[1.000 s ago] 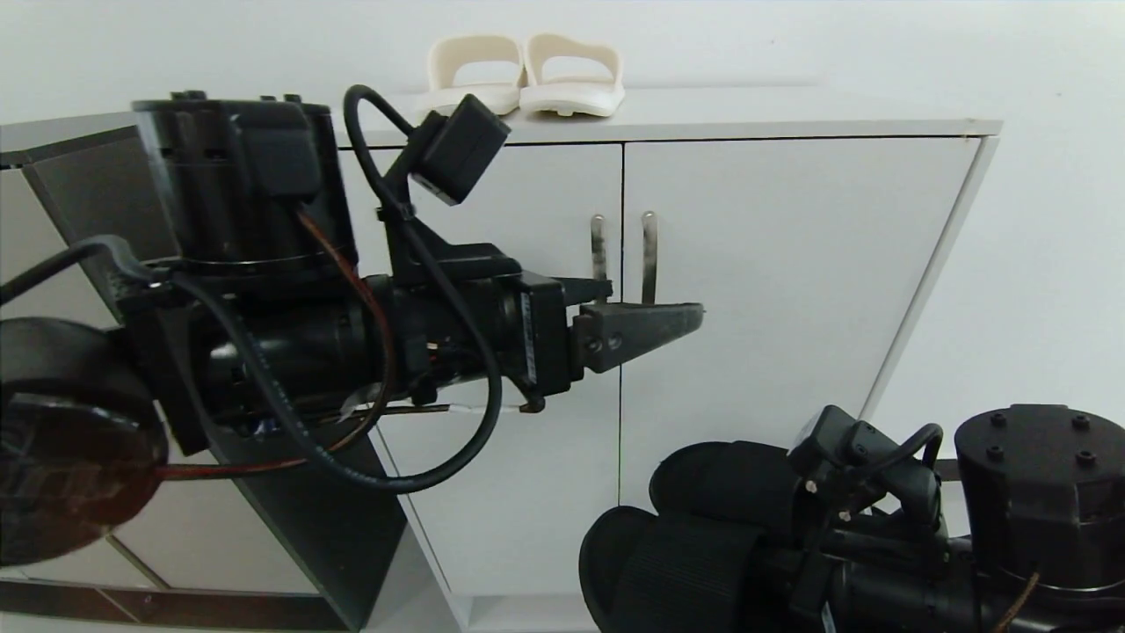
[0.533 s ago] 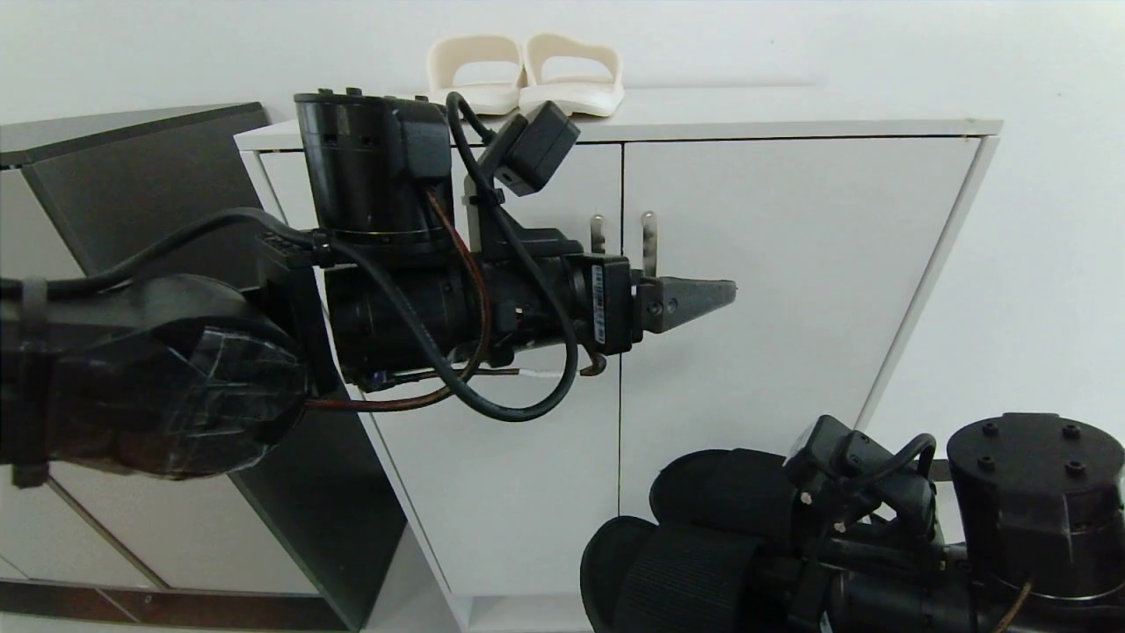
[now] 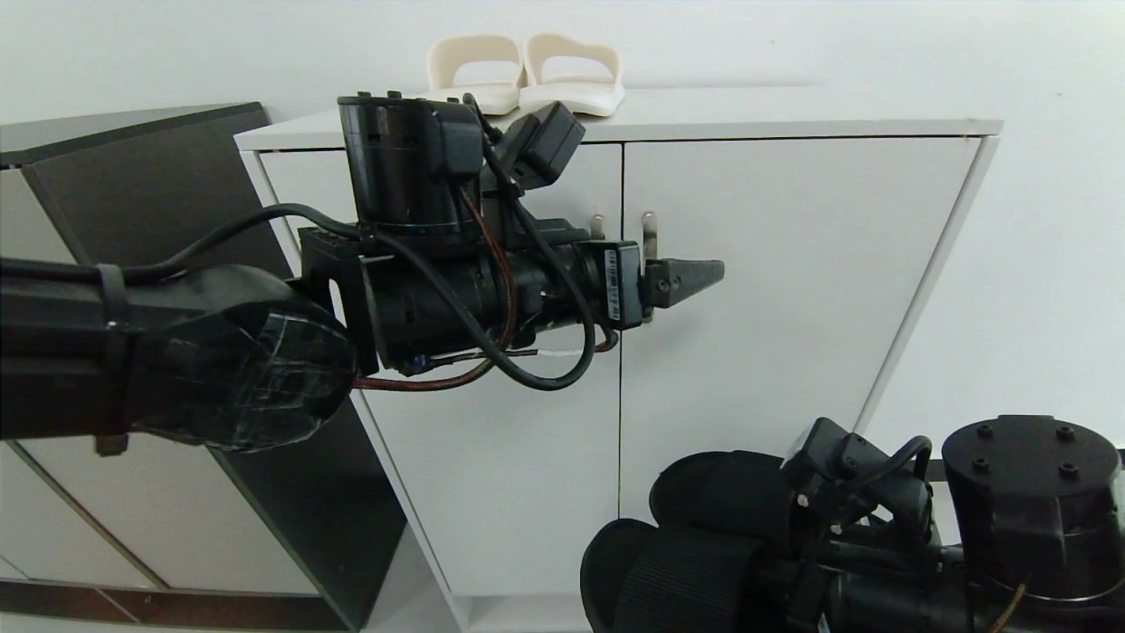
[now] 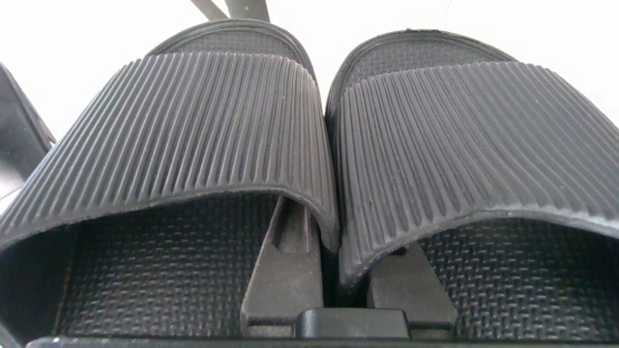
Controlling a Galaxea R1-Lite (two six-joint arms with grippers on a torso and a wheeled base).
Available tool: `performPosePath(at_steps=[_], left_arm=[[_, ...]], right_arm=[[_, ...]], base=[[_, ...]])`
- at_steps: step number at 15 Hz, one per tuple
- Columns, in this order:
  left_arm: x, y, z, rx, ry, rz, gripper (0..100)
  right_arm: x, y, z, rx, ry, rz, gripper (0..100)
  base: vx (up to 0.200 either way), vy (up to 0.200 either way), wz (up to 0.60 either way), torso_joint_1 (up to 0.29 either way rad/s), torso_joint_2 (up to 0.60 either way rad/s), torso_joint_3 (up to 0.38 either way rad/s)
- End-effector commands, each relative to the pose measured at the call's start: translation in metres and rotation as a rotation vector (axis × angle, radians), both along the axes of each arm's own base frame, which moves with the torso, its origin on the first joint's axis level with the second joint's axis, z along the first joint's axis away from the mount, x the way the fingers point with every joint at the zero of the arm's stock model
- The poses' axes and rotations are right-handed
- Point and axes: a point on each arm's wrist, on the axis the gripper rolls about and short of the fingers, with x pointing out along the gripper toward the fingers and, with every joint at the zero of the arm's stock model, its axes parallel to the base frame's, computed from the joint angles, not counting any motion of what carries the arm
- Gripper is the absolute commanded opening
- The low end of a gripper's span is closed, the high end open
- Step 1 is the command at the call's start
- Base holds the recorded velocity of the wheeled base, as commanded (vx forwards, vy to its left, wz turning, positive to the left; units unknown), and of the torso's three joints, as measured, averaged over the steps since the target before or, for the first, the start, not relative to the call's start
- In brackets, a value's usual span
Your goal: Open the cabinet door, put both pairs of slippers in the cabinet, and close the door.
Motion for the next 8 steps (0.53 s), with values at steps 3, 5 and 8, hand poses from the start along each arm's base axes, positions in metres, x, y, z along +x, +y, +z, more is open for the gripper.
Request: performPosePath(at_steps=[3,5,8], left_arm=[[0.015,-0.009,-0.007,0.008,0.009,0.02,100],[0.019,-0.013,-0.009,0.009,0.01,0.018,100],[0.021,-0.015,-0.01,0.0,0.02,0.014,0]], right_arm=[[0.0,0.0,-0.001,-0.004,0.003,0.001,0],[0.0,0.0,-0.002,-0.005,0.004,0.001,0],[0.0,0.0,-0.002,-0.006,0.006,0.0,0]], base=[[0.0,0.0,0.0,0.0,0.0,0.0],[0.0,0.0,0.0,0.0,0.0,0.0],[0.0,0.0,0.0,0.0,0.0,0.0]])
